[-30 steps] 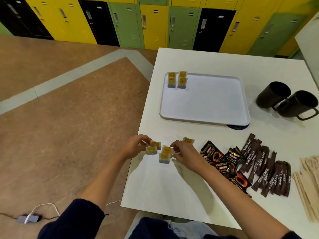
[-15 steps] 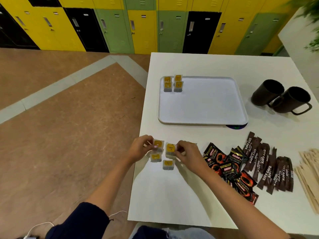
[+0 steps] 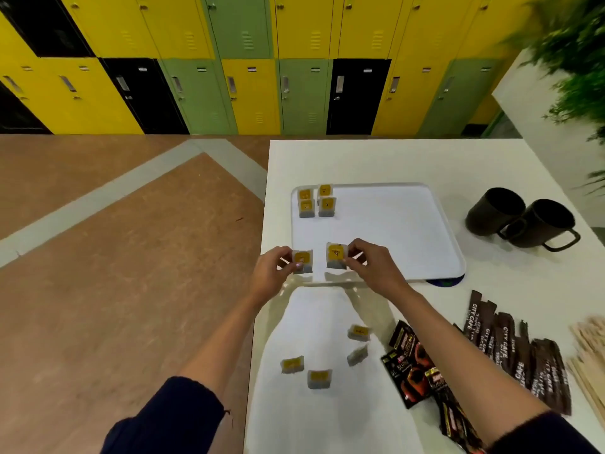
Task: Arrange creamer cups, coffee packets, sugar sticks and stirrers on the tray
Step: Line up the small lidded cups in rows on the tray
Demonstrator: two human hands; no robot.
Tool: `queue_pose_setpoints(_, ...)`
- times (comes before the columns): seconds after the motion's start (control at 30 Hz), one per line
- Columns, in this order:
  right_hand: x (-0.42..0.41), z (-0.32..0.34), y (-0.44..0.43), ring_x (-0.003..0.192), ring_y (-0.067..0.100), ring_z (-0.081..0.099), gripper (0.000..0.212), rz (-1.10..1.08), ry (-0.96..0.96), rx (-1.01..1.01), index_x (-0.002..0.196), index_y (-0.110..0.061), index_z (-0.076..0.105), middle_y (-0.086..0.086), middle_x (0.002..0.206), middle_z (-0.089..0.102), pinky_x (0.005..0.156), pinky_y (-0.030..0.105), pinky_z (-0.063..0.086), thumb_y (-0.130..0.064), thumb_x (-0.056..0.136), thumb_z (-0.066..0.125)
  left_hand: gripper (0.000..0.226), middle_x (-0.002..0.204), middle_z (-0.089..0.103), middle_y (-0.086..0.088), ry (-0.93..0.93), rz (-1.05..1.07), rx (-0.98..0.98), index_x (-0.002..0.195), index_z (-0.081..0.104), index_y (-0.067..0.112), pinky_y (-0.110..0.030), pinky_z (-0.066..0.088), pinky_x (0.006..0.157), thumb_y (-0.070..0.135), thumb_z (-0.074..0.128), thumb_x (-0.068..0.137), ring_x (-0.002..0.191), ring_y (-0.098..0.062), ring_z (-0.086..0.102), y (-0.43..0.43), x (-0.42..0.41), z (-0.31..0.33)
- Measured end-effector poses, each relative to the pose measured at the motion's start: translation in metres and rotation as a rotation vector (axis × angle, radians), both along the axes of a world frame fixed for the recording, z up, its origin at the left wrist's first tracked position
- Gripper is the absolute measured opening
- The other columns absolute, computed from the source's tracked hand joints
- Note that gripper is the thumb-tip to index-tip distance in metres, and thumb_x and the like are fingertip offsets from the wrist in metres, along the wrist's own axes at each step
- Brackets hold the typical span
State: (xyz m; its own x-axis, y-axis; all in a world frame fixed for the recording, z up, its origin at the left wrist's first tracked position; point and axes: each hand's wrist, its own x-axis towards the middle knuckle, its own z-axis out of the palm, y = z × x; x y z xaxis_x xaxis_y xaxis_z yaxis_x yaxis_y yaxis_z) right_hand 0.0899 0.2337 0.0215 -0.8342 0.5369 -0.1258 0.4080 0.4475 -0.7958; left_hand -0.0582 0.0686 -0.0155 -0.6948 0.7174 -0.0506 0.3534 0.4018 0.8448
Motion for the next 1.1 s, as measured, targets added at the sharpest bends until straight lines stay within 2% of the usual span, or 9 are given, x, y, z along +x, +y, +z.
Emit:
queue_pose_setpoints(0.13,-0.028,-0.016,0.029,0.063,0.004,0.056,0.005,-0.021,-0.020,-0.023,0.086,-0.009,0.058,0.001,0.085,0.061,0.053,0.007,0.041,-0.010,0.090,0.060,0.015,0.080,0.063,-0.009,0.001,0.070,-0.006,0.080,0.061,-0.001,-0.011,0.040,0.060,0.011,0.070,0.082,0.071,-0.021,0.060,0.026,-0.020,-0.011)
queue_pose_setpoints(0.3,-0.060,-0.037,0.052,0.058,-0.003,0.055,0.005,-0.042,0.007,-0.077,0.084,-0.007,0.059,0.003,0.082,0.060,0.054,0.004,0.040,-0.003,0.087,0.062,0.009,0.083,0.060,-0.004,0.003,0.156,0.000,0.083,0.063,0.001,-0.022,0.045,0.068,0.005,0.069,0.080,0.076,-0.021,0.060,0.057,-0.044,-0.020)
queue_pose_setpoints(0.43,-0.079,-0.051,0.066,0.068,0.009,0.053,0.006,-0.062,0.031,-0.098,0.082,-0.007,0.059,0.003,0.081,0.061,0.057,0.005,0.042,-0.004,0.086,0.061,0.006,0.086,0.059,-0.004,-0.010,0.182,0.018,0.084,0.062,0.004,-0.007,0.043,0.063,0.003,0.067,0.081,0.075,-0.017,0.058,0.079,-0.055,-0.026)
queue_pose_setpoints(0.53,-0.088,-0.059,0.073,0.069,0.010,0.054,0.003,-0.072,0.058,-0.096,0.083,-0.002,0.060,0.005,0.080,0.063,0.060,0.007,0.043,-0.004,0.086,0.061,0.007,0.087,0.060,-0.006,0.002,0.180,0.012,0.088,0.063,0.001,-0.005,0.043,0.063,0.003,0.066,0.083,0.077,-0.016,0.057,0.090,-0.061,-0.031)
queue_pose_setpoints(0.67,-0.094,-0.062,0.081,0.068,0.004,0.054,0.002,-0.057,0.074,-0.097,0.085,-0.003,0.060,0.004,0.080,0.063,0.061,0.005,0.043,-0.003,0.087,0.061,0.006,0.087,0.060,-0.006,0.013,0.201,0.009,0.089,0.064,0.001,-0.010,0.041,0.065,0.004,0.065,0.084,0.080,-0.018,0.057,0.096,-0.062,-0.035)
queue_pose_setpoints(0.73,-0.093,-0.061,0.082,0.068,0.003,0.055,0.001,-0.049,0.078,-0.117,0.086,-0.002,0.061,0.003,0.080,0.063,0.060,0.004,0.042,-0.003,0.086,0.061,0.006,0.086,0.059,-0.005,0.017,0.208,0.007,0.087,0.063,0.003,-0.008,0.040,0.063,0.004,0.066,0.082,0.078,-0.017,0.055,0.096,-0.061,-0.036)
queue_pose_setpoints(0.87,-0.089,-0.064,0.084,0.067,-0.007,0.057,0.016,-0.055,0.083,-0.200,0.095,-0.006,0.062,0.003,0.087,0.065,0.061,0.004,0.044,0.002,0.081,0.065,0.011,0.086,0.057,-0.007,0.035,0.180,-0.019,0.087,0.064,0.002,-0.007,0.040,0.060,0.006,0.070,0.079,0.076,-0.018,0.055,0.096,-0.060,-0.035)
queue_pose_setpoints(0.97,-0.090,-0.068,0.086,0.073,0.002,0.056,0.026,-0.047,0.045,-0.131,0.100,-0.008,0.063,0.008,0.098,0.064,0.065,0.005,0.045,0.000,0.076,0.071,0.011,0.085,0.055,-0.007,0.068,0.154,-0.055,0.088,0.064,0.001,-0.011,0.039,0.062,0.005,0.070,0.079,0.076,-0.019,0.054,0.097,-0.060,-0.035)
queue_pose_setpoints(1.1,-0.094,-0.073,0.084,0.074,0.012,0.054,0.023,-0.050,0.012,-0.047,0.101,-0.003,0.063,0.014,0.101,0.059,0.065,0.005,0.043,-0.002,0.079,0.070,0.011,0.085,0.053,-0.006,0.093,0.134,-0.090,0.089,0.064,-0.001,-0.016,0.038,0.062,0.005,0.068,0.081,0.077,-0.019,0.052,0.098,-0.061,-0.033)
